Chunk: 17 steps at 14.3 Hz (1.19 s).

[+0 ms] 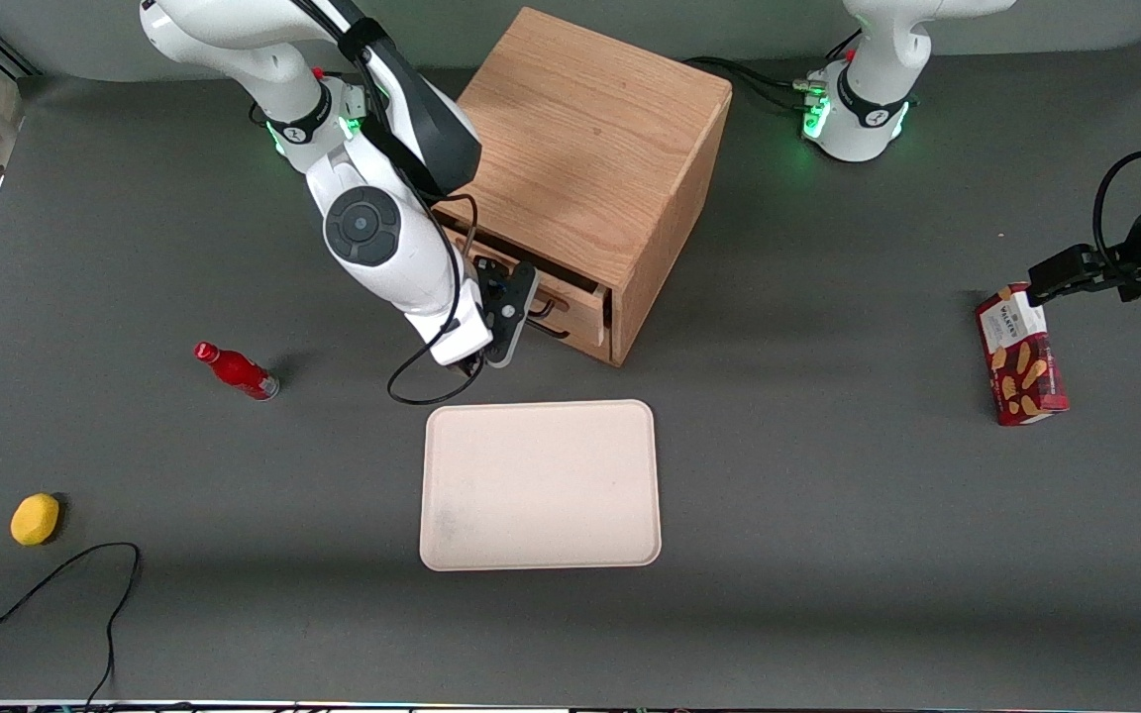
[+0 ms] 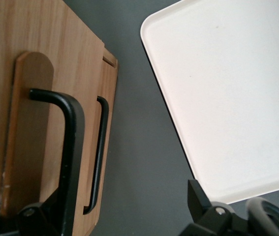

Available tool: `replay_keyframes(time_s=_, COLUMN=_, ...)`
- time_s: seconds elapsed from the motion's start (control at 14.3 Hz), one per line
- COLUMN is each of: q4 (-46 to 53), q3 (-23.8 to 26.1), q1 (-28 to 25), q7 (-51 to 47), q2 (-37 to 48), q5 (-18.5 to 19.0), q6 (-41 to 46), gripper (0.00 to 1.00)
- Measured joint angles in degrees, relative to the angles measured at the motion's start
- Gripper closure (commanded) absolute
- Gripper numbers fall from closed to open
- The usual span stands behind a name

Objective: Open upper drawer
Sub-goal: 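Pull the handle with the right gripper, sliding the drawer out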

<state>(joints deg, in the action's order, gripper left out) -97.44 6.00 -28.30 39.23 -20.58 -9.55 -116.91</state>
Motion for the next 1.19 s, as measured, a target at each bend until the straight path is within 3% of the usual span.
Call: replay_keyframes(time_s=1.19, q4=11.3, q3=-1.2, q1=4.8, q7=4.3, q2=-7.7, q5=-0.4, q6=5.0, gripper=0.0)
